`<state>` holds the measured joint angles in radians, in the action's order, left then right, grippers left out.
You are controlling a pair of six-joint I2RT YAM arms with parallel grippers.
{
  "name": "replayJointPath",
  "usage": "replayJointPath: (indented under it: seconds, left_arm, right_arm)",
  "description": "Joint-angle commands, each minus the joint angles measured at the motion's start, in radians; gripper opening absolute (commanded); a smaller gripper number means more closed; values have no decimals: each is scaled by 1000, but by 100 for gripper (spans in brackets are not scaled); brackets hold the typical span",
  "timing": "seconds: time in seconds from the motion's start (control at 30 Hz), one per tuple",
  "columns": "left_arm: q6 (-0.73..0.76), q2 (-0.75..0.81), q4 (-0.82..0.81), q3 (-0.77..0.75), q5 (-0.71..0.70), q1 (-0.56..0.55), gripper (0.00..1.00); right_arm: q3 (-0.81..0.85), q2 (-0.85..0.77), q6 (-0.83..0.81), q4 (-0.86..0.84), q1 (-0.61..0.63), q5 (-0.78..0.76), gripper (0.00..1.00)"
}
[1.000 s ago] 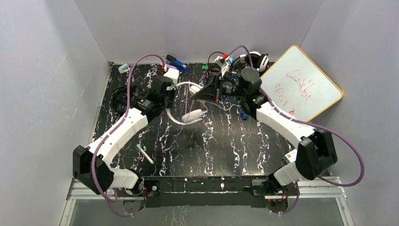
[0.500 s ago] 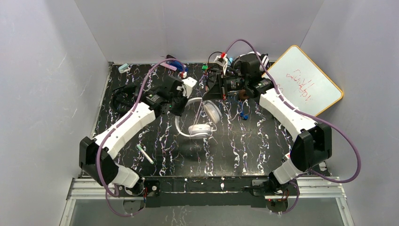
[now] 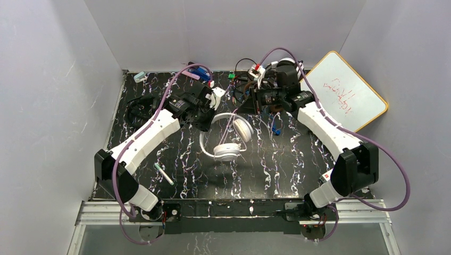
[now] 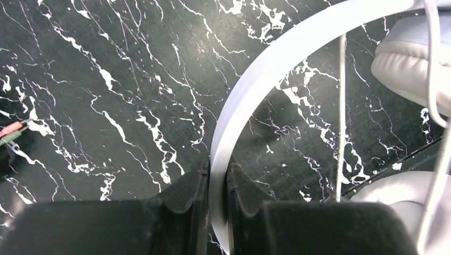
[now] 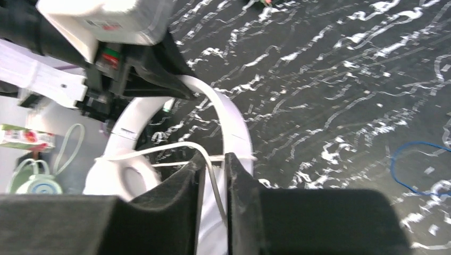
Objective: Wrap the headphones
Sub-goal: Wrap the headphones cable around the headphones.
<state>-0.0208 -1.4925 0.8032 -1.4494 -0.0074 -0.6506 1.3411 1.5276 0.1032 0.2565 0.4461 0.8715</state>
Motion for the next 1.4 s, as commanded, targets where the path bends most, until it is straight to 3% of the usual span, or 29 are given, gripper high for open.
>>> replayJointPath:
  seconds: [0.0,0.37,0.6,0.83,1.07,1.23,1.37]
  left_arm:
    - [-27,41,86,-49,49,-6,0]
    - [-76,26,183,-151,68,-4,0]
    - [-104,37,213,-217,-49,-6,0]
    - [-145,58,211,-245,-67,-5,0]
    - [-184,64,219,-279,-82,-4,0]
    - [-218,62,224,-325,-79,-4,0]
    - [-243,56,230,-365,-83,-5,0]
  right_arm:
    - [-43,-63,-46,-64,-20,-98,32]
    - [-171,-138,-41,-161,-45,-132,43]
    - [-343,-233,-17,-372,-67,-191,56]
    - [-456,-268,9,-496,-98,-211,73]
    - [-484,-234,4,-515,-101,-216,70]
    - [-536,-194,51,-646,-101,-221,67]
    - [-541,-142,82,-728,-101,-205,56]
